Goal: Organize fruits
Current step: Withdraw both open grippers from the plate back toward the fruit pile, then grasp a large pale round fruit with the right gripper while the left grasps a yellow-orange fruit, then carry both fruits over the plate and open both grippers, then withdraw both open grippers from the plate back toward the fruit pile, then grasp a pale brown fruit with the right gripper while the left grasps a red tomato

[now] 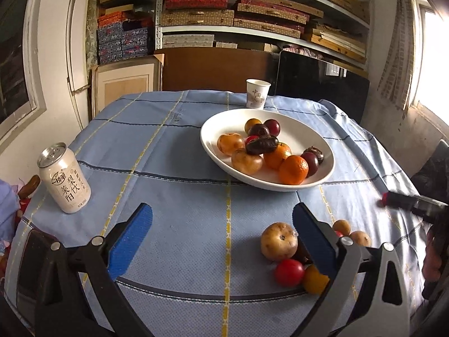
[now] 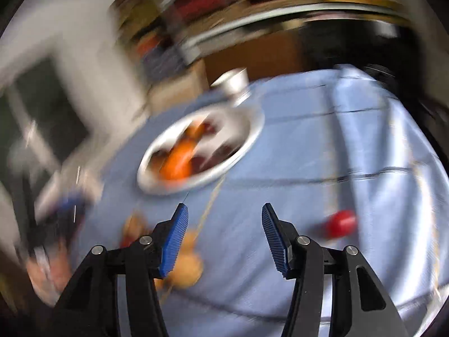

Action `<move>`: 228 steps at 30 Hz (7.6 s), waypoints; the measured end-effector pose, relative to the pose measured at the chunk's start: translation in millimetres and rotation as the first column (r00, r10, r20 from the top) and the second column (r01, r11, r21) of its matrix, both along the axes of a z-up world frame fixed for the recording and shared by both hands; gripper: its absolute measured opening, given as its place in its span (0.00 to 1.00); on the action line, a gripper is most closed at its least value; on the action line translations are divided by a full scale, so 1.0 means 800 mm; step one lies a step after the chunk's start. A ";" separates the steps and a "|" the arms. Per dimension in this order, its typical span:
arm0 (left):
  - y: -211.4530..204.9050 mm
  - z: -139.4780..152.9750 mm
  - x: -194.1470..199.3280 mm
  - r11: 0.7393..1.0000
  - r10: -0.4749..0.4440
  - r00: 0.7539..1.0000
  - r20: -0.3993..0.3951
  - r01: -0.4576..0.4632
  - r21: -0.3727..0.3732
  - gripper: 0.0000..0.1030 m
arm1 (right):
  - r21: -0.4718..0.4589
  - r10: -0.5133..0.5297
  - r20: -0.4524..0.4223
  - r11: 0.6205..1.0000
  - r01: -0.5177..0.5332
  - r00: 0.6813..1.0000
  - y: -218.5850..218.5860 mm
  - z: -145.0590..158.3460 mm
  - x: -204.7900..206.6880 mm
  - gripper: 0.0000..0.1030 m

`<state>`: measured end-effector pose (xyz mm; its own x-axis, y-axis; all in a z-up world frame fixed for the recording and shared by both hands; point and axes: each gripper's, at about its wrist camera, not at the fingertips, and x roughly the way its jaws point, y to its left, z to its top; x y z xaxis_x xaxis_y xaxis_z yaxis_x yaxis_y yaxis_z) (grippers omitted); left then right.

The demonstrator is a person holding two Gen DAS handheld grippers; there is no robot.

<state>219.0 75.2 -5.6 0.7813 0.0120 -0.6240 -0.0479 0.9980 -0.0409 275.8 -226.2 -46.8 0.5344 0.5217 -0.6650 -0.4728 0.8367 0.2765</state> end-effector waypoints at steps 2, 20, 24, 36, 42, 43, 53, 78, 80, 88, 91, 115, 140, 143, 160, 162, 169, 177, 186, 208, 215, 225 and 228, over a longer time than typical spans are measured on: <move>-0.003 0.000 -0.001 1.000 -0.001 1.000 0.001 0.001 0.010 0.95 | -0.081 0.109 -0.013 0.991 -0.109 0.994 0.028 -0.009 -0.011 0.49; -0.006 -0.002 -0.001 1.000 -0.009 1.000 -0.007 0.009 0.015 0.95 | -0.008 0.127 -0.162 0.991 -0.130 0.979 0.045 -0.044 -0.004 0.48; -0.005 -0.004 0.000 1.000 -0.017 1.000 -0.017 0.017 0.011 0.95 | 0.007 0.128 -0.175 0.992 -0.129 0.976 0.043 -0.045 -0.003 0.44; -0.099 -0.025 -0.052 0.879 -0.443 0.893 -0.076 0.450 0.159 0.65 | 0.035 0.070 -0.166 0.997 -0.065 0.984 0.027 -0.035 0.002 0.44; -0.120 -0.046 -0.058 0.834 -0.497 0.856 -0.142 0.516 0.193 0.40 | 0.006 0.054 -0.168 0.999 -0.054 0.984 0.028 -0.038 0.001 0.44; -0.120 -0.047 -0.057 0.833 -0.501 0.852 -0.149 0.522 0.186 0.38 | -0.005 0.048 -0.167 0.999 -0.050 0.985 0.028 -0.039 0.001 0.44; -0.115 -0.064 -0.038 0.837 -0.500 0.840 -0.209 0.531 0.133 0.35 | -0.009 0.038 -0.170 0.999 -0.040 0.985 0.026 -0.038 0.000 0.44; -0.097 -0.040 -0.032 0.860 -0.506 0.855 -0.113 0.510 0.011 0.34 | 0.050 0.027 -0.144 0.999 -0.020 0.989 0.020 -0.031 0.001 0.44; -0.090 -0.036 -0.028 0.866 -0.499 0.861 -0.101 0.499 -0.024 0.34 | 0.053 0.034 -0.117 0.998 -0.028 0.993 0.022 -0.028 -0.002 0.44; -0.046 0.009 0.079 0.916 -0.384 0.919 -0.083 0.369 -0.157 0.20 | 0.128 -0.044 -0.015 0.991 0.046 0.999 0.030 0.004 0.047 0.44; -0.035 0.031 0.129 0.922 -0.355 0.933 -0.049 0.341 -0.183 0.20 | 0.131 -0.072 0.014 0.989 0.070 0.997 0.041 0.014 0.083 0.44; 0.003 -0.083 0.096 0.969 -0.248 0.923 -0.295 0.238 -0.070 0.49 | 0.302 -0.096 0.108 0.952 0.059 0.990 0.025 0.081 0.089 0.44; 0.000 0.010 0.106 0.980 -0.193 0.973 -0.128 0.197 0.013 0.32 | 0.283 -0.106 0.103 0.956 0.074 0.989 0.034 0.075 0.110 0.44; -0.008 0.031 0.172 0.979 -0.200 0.974 -0.103 0.196 -0.050 0.32 | 0.248 -0.149 0.095 0.961 0.121 0.984 0.038 0.060 0.136 0.44; -0.039 0.043 0.210 0.991 -0.128 0.990 -0.061 0.131 0.035 0.95 | 0.199 -0.112 0.046 0.975 0.100 0.993 0.055 0.039 0.158 0.57; -0.037 0.049 0.170 0.990 -0.119 0.992 -0.050 0.122 0.065 0.95 | 0.165 -0.097 0.069 0.983 0.084 0.993 0.057 0.047 0.141 0.58; -0.010 0.009 0.051 0.998 -0.053 0.997 -0.058 0.052 -0.022 0.95 | 0.035 -0.067 0.093 0.997 0.064 0.993 0.049 0.025 0.027 0.62; -0.004 -0.037 -0.015 0.995 -0.059 0.987 -0.147 0.046 -0.091 0.95 | 0.017 -0.004 -0.087 1.000 0.006 0.996 0.062 -0.023 -0.049 0.62; -0.012 -0.046 -0.020 1.000 -0.012 0.986 -0.167 0.013 0.004 0.95 | -0.065 0.007 -0.091 0.998 -0.013 0.996 0.080 -0.034 -0.056 0.62; -0.015 -0.049 -0.016 1.000 -0.003 0.983 -0.182 0.006 0.019 0.95 | -0.101 0.036 -0.101 0.994 -0.046 0.994 0.101 -0.042 -0.051 0.40; -0.022 -0.054 -0.016 0.998 -0.059 0.978 -0.201 0.060 -0.001 0.95 | -0.037 -0.012 -0.047 0.999 0.010 0.999 0.075 -0.023 -0.054 0.39; -0.072 -0.070 -0.009 0.960 -0.279 0.920 -0.274 0.276 -0.051 0.52 | 0.011 -0.069 -0.061 0.998 0.069 0.996 0.053 -0.016 -0.045 0.39; -0.072 -0.074 -0.003 0.960 -0.281 0.917 -0.282 0.270 -0.080 0.44 | 0.006 -0.061 -0.054 0.998 0.062 0.997 0.055 -0.016 -0.048 0.39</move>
<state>216.3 17.5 -64.7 0.5372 -0.2067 -0.8177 0.2132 0.9713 -0.1055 237.5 -182.5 -59.8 0.5291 0.4941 -0.6899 -0.4045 0.8616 0.3068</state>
